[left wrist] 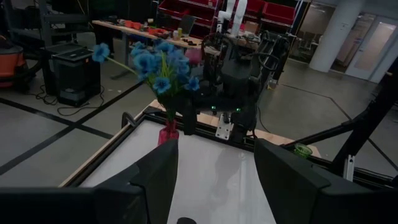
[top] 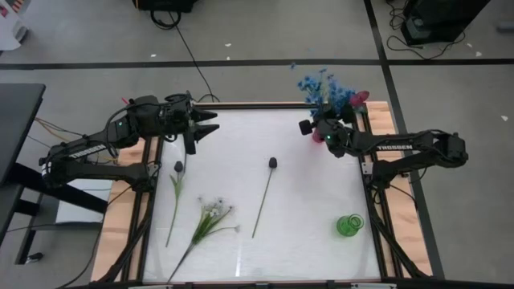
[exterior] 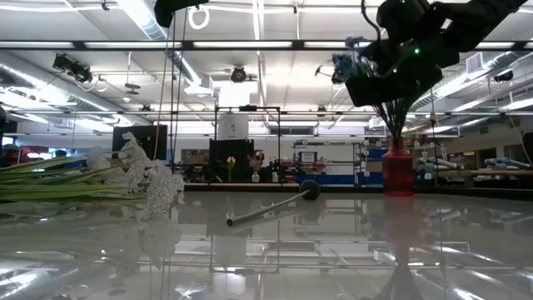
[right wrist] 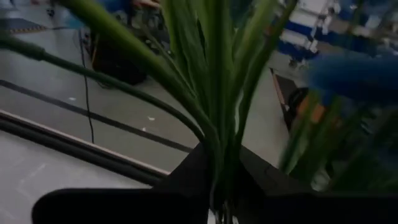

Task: Sort flowers into vase by color
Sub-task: Put the blue flowers into the red vase

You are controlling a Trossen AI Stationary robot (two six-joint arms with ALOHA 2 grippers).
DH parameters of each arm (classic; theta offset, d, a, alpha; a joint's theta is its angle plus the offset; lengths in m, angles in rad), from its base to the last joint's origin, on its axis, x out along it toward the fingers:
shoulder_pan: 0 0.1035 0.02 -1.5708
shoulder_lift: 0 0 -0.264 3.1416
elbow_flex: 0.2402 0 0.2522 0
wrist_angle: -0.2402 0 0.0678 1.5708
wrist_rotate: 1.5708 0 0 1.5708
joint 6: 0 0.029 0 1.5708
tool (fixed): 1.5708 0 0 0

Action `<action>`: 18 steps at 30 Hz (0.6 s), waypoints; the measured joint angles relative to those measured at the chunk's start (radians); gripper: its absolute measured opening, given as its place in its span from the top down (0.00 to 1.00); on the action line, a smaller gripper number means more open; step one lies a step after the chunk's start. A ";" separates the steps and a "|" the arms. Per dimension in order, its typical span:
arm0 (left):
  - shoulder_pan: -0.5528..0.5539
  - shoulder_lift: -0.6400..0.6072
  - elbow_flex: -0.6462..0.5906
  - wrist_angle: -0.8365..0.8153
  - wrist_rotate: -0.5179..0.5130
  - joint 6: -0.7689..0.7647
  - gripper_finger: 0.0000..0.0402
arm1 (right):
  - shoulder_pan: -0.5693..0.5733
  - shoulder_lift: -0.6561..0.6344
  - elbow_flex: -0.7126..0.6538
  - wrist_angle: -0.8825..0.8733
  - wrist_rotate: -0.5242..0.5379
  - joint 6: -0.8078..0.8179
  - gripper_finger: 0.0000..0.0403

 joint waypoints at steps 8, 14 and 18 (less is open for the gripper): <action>0.000 0.000 0.000 0.000 0.000 0.000 0.46 | 0.066 0.000 0.000 0.103 0.000 -0.200 0.80; 0.000 0.000 0.000 0.000 0.000 0.000 0.46 | 0.099 0.000 0.001 0.101 0.002 -0.173 0.75; 0.000 0.000 0.000 0.000 0.000 0.000 0.46 | 0.109 -0.003 0.013 0.098 0.023 -0.115 0.73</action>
